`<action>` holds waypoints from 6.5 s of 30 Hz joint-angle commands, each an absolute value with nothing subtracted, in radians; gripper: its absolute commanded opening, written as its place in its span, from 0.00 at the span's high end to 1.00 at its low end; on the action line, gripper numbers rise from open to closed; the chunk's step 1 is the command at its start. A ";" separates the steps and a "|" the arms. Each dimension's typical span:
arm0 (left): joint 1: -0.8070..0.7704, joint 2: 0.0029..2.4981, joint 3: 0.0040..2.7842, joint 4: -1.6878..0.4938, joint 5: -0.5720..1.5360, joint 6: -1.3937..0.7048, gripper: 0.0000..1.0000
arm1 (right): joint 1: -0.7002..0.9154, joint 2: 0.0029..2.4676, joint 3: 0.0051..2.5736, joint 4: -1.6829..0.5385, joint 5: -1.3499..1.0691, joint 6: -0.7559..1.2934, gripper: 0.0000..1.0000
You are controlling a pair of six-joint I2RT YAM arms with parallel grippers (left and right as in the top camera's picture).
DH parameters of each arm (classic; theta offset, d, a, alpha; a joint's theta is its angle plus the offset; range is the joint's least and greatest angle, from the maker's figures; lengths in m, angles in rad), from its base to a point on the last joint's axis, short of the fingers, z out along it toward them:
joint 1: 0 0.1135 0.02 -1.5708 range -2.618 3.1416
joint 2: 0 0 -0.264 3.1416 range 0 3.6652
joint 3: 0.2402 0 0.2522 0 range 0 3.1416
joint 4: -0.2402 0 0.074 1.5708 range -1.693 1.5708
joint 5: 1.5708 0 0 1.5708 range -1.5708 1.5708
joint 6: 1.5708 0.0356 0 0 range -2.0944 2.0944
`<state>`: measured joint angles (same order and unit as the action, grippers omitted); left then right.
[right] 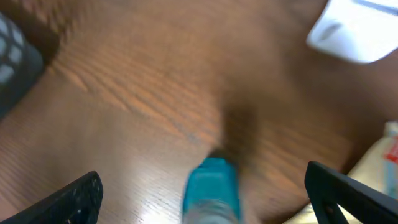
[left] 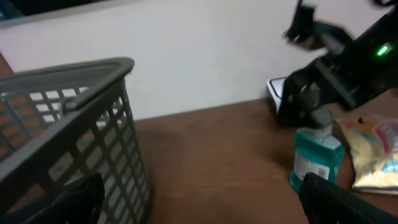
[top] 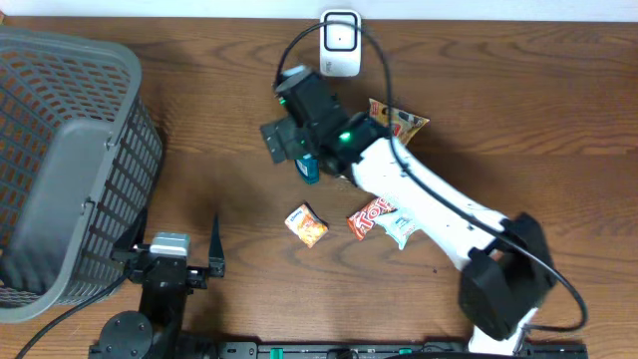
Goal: Scan the item barcode
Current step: 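Grasp the teal bottle with the right gripper and lift it, then hold the teal bottle up to the scanner face with the right gripper, then carry the teal bottle to the right edge and set it down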
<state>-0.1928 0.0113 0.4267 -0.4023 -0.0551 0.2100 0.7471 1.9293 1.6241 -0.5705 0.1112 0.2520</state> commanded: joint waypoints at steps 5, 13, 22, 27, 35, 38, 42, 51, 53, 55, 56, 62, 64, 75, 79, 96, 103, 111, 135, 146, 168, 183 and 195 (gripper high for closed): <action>-0.196 0.011 0.428 -0.408 -0.053 0.205 0.00 | 0.754 1.979 1.641 -0.585 0.142 0.276 0.03; -0.196 0.011 0.428 -0.411 -0.053 0.205 0.00 | 0.755 2.046 1.641 -0.588 0.152 0.273 0.30; -0.196 0.011 0.428 -0.411 -0.053 0.205 0.00 | 0.752 2.074 1.640 -0.603 0.160 0.273 0.75; -0.196 0.011 0.428 -0.411 -0.053 0.205 0.00 | 0.738 2.074 1.640 -0.608 0.158 0.273 0.88; -0.196 0.011 0.428 -0.411 -0.053 0.205 0.00 | 0.689 2.019 1.649 -0.625 0.008 0.227 0.99; -0.196 0.011 0.428 -0.411 -0.053 0.205 0.00 | 0.644 1.969 1.649 -0.634 -0.151 0.204 0.99; -0.196 0.011 0.428 -0.411 -0.053 0.205 0.00 | 0.561 1.922 1.649 -0.653 -0.465 0.119 0.99; -0.196 0.011 0.428 -0.411 -0.053 0.205 0.00 | 0.348 1.922 1.627 -0.729 -1.120 -0.117 0.99; -0.196 0.011 0.428 -0.411 -0.053 0.205 0.00 | 0.312 1.922 1.615 -0.736 -1.223 -0.156 0.99; -0.196 0.011 0.428 -0.411 -0.053 0.205 0.00 | 0.289 1.923 1.600 -0.738 -1.301 -0.183 0.99; -0.196 0.011 0.428 -0.411 -0.053 0.205 0.00 | 0.280 1.922 1.590 -0.738 -1.337 -0.195 0.99; -0.196 0.011 0.428 -0.411 -0.053 0.205 0.00 | 0.244 1.922 1.497 -0.737 -1.558 -0.239 0.99; -0.196 0.011 0.428 -0.411 -0.053 0.205 0.00 | 0.241 1.923 1.475 -0.741 -1.561 -0.242 0.99; -0.196 0.011 0.428 -0.411 -0.053 0.205 0.00 | 0.243 1.920 1.458 -0.734 -1.476 -0.241 0.99; -0.196 0.011 0.428 -0.411 -0.053 0.205 0.00 | 0.245 1.903 1.473 -0.734 -1.269 -0.117 0.98; -0.196 0.011 0.428 -0.411 -0.053 0.205 0.00 | 0.443 1.722 1.524 -0.446 0.073 0.035 0.99; -0.196 0.011 0.428 -0.411 -0.053 0.205 0.00 | 0.460 1.817 1.525 -0.240 0.289 -0.044 0.99; -0.196 0.011 0.428 -0.411 -0.053 0.205 0.00 | 0.467 1.952 1.634 -0.127 0.500 -0.133 0.99; -0.196 0.011 0.428 -0.411 -0.053 0.205 0.00 | 0.599 2.709 2.412 0.302 0.942 -0.853 0.99; -0.196 0.011 0.428 -0.411 -0.053 0.205 0.00 | 0.600 2.708 2.412 0.297 0.969 -0.951 0.99; -0.196 0.011 0.428 -0.411 -0.053 0.205 0.00 | 0.165 2.401 2.405 -0.769 0.983 -0.270 0.99; -0.196 0.011 0.428 -0.411 -0.053 0.205 0.00 | -0.376 2.404 2.090 -0.793 0.820 -0.178 0.99; -0.196 0.011 0.428 -0.411 -0.053 0.205 0.00 | -0.604 2.404 2.062 -0.806 0.628 -0.123 0.75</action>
